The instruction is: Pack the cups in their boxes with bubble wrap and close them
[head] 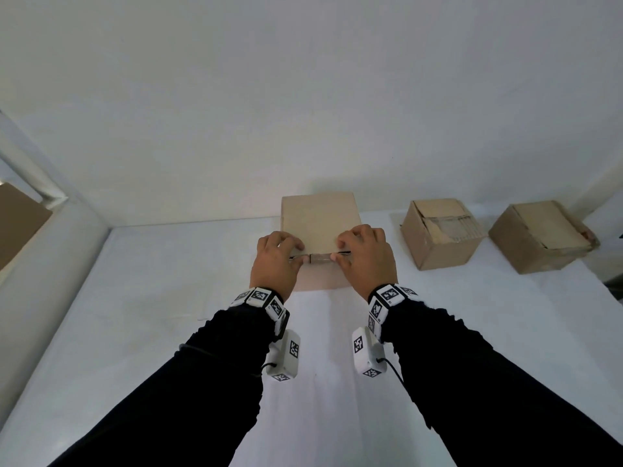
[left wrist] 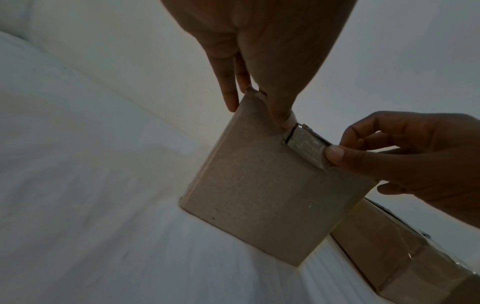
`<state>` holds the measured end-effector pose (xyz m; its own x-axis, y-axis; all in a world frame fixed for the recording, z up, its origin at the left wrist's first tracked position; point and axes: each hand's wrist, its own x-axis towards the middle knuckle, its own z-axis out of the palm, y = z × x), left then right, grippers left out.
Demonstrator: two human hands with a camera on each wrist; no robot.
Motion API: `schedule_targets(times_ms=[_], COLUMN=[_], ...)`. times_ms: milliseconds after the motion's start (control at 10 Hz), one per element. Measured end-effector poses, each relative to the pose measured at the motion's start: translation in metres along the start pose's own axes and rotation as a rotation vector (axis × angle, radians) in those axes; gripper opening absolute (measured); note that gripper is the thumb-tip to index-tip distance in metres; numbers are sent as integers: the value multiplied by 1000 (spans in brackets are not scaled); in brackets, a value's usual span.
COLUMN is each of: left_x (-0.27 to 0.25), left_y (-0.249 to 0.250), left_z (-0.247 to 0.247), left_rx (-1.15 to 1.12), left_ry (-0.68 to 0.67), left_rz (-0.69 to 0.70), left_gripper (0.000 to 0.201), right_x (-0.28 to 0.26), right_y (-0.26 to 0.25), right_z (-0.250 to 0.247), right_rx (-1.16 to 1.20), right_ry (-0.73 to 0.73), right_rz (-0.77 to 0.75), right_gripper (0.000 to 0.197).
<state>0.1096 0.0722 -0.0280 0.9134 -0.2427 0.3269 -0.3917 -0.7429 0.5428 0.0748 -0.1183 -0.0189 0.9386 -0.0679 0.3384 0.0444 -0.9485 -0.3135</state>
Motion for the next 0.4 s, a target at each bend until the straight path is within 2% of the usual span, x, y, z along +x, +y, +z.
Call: schedule_targets(times_ms=[200,300,400], left_x=[-9,-24,-65], left_y=[3,4,-2], left_z=[-7,-17,-30], left_rx=[86,91,-16], left_ry=[-33,-69,-64], left_rz=[13,26,97], left_gripper=[22,27,17], right_x=[-3,-16,-36], right_y=[-1,0,8], right_z=[-9,-28,-59], right_rx=[-26,60,334], right_ry=[-87,-237,-389], right_rz=[-10,-28,-70], right_gripper=[24,31,40])
